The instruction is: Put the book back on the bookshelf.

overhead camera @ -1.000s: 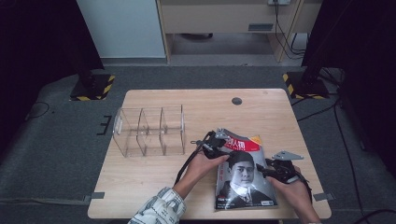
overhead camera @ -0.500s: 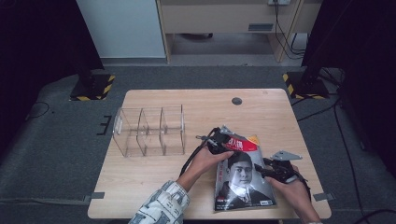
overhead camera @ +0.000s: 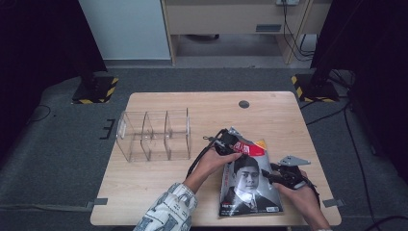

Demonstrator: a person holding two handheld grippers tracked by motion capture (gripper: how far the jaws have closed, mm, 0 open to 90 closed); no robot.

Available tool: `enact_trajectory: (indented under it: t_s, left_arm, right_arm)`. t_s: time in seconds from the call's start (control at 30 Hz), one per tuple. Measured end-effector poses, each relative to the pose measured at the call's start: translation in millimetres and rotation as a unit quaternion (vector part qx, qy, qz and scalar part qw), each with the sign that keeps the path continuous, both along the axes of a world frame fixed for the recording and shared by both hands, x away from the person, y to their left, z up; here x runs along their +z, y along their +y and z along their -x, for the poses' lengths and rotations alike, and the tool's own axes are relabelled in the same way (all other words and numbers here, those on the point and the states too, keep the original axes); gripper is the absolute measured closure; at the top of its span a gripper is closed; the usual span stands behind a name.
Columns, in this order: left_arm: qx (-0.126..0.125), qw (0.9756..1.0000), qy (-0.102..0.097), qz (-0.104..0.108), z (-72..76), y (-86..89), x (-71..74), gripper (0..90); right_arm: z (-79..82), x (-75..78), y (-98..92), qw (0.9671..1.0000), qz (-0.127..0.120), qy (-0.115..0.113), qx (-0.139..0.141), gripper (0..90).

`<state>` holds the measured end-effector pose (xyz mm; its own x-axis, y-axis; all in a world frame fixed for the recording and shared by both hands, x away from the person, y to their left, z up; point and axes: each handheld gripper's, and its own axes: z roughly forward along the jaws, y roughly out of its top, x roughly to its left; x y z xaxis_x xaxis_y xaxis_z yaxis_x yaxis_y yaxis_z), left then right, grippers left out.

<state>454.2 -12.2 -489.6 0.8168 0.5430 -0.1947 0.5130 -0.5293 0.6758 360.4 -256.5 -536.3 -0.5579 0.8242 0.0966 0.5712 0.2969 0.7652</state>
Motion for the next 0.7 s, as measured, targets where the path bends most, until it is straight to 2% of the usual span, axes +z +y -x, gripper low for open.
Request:
enact_trajectory:
  t_s: [0.17,0.23,0.53,0.7]
  left_arm:
    - [0.009,0.9999,0.007,0.008,-0.6,1.5,2.4,57.6]
    - [0.013,0.9999,0.011,0.002,-0.7,1.9,2.4,60.1]
    - [0.02,0.9992,0.033,0.006,-3.5,4.4,2.4,71.5]
    - [0.023,0.999,0.039,0.005,-4.2,4.8,2.2,76.4]
  right_arm:
    - [0.3,0.0,0.1,1.0,0.002,0.001,0.001,49.4]
    - [0.2,0.0,0.1,1.0,0.001,0.001,0.001,49.3]
    - [0.1,0.0,-0.1,1.0,0.002,0.0,0.002,49.2]
    - [0.3,0.1,0.1,1.0,0.002,0.0,0.002,49.2]
